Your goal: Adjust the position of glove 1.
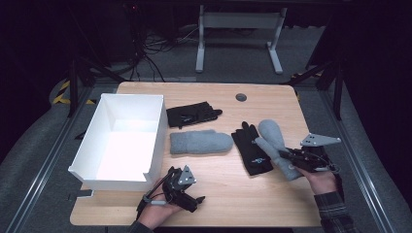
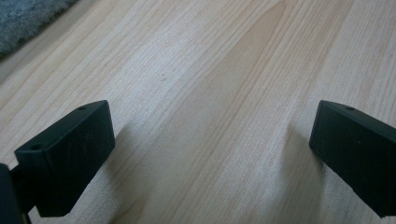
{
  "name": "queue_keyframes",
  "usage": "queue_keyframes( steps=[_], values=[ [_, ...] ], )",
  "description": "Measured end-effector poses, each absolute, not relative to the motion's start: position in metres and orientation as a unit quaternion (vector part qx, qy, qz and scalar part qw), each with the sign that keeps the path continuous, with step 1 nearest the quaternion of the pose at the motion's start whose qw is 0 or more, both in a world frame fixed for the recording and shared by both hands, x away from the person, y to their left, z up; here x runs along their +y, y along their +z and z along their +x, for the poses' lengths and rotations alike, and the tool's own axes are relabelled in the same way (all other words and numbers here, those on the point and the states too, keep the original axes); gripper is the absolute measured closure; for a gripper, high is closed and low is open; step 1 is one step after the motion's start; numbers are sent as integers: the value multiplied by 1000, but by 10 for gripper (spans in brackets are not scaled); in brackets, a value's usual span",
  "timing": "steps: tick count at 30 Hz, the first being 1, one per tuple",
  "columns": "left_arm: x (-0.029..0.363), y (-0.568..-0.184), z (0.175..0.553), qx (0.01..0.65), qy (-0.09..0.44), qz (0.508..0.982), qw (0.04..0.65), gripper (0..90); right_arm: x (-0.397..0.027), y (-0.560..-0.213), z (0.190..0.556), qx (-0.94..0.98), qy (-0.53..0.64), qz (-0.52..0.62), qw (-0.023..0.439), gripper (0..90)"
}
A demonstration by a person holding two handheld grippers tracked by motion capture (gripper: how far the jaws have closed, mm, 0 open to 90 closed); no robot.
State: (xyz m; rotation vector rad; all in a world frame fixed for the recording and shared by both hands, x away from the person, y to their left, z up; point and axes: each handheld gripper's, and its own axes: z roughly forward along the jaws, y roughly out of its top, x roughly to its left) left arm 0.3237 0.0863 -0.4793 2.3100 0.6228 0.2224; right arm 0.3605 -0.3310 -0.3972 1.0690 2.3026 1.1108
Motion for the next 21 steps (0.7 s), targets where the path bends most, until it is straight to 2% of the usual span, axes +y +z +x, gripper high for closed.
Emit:
queue_keyframes(
  steps=[21],
  values=[
    [86,-479,324,242,87,896,361,5,-271,-405,334,856,408,290,128,817]
  ],
)
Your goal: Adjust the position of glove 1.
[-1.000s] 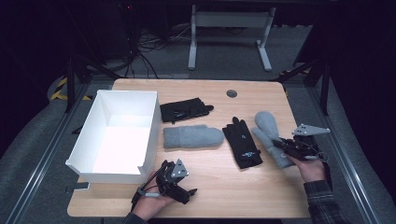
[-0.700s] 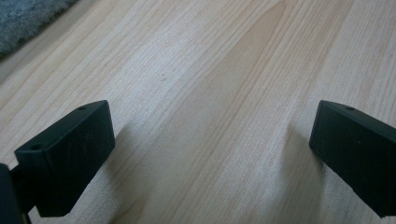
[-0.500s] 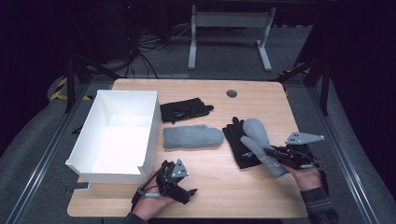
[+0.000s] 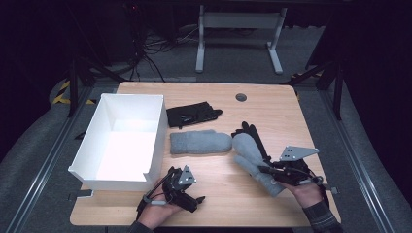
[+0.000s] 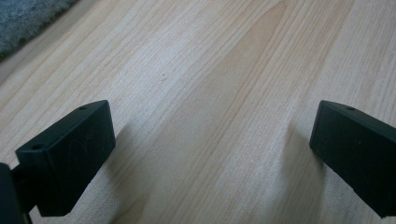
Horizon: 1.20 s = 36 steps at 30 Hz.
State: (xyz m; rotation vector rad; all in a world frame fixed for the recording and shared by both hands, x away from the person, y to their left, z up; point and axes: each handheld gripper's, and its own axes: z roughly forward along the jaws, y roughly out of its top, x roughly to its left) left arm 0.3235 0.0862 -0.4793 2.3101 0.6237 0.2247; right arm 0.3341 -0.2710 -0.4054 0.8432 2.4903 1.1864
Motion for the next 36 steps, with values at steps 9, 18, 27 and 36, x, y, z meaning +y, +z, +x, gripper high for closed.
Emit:
queue_keyframes(
  steps=[9,18,27,36],
  values=[
    [86,-479,324,243,87,896,361,6,-243,-417,327,875,401,253,97,816],
    [86,-479,323,247,87,895,362,9,-221,-426,319,888,388,234,83,815],
    [87,-477,323,248,87,896,357,38,-204,-435,316,895,376,227,80,717],
    [87,-470,320,257,93,897,348,203,-217,-420,315,877,411,230,96,558]
  ],
)
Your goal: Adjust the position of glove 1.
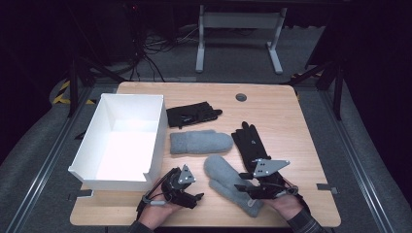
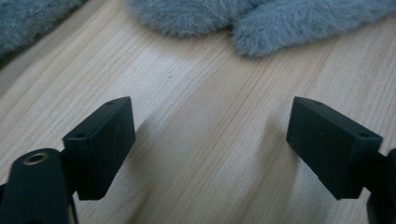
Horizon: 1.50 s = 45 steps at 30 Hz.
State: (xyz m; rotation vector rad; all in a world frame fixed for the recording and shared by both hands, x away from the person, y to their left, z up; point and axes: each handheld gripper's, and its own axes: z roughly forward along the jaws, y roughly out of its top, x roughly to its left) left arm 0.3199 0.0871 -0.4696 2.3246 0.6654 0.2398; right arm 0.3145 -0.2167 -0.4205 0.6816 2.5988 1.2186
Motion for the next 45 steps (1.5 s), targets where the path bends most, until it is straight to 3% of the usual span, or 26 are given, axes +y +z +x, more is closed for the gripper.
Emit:
queue_keyframes(
  steps=[2,4,7,8,9,12,22,45],
  values=[
    [87,-466,318,257,93,894,355,261,-224,-415,315,873,416,235,101,597],
    [87,-460,319,256,93,890,365,366,-234,-414,317,873,411,241,107,698],
    [87,-452,320,268,77,883,378,580,-249,-417,321,877,395,251,106,807],
    [86,-451,322,270,74,882,380,721,-253,-419,322,878,392,253,103,832],
    [84,-449,323,274,70,881,379,721,-256,-421,322,880,387,256,102,857],
    [78,-445,328,279,64,883,373,886,-262,-428,320,888,368,257,99,900],
    [59,-447,349,295,55,888,349,900,-259,-441,319,913,317,241,93,900],
    [30,-447,386,298,45,885,354,900,-213,-446,311,922,340,184,34,900]
  ],
)
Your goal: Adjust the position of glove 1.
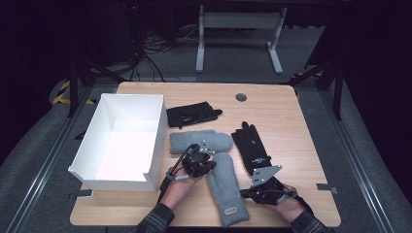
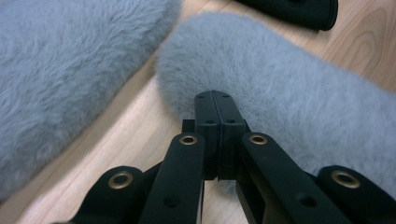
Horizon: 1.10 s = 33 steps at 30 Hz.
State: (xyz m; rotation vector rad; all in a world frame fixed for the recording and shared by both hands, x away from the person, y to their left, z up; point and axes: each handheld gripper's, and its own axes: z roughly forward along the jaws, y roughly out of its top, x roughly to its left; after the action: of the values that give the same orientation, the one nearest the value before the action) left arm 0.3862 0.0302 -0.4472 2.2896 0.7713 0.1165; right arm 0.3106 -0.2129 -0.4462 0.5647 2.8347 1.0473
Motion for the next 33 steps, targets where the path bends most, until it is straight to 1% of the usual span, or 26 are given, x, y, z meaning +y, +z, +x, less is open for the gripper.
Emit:
queue_keyframes(
  steps=[7,17,27,31,33],
  values=[
    [19,-446,394,295,45,884,359,900,-200,-447,313,920,351,173,28,900],
    [-3,-444,403,280,24,887,367,900,-178,-452,318,913,368,172,26,900],
    [-10,-443,405,267,14,891,366,900,-163,-455,323,908,379,173,30,900],
    [-4,-439,404,270,17,889,369,900,-170,-451,321,906,384,175,35,900],
    [6,-433,401,274,24,886,375,900,-182,-445,322,899,396,184,41,851]
  ],
)
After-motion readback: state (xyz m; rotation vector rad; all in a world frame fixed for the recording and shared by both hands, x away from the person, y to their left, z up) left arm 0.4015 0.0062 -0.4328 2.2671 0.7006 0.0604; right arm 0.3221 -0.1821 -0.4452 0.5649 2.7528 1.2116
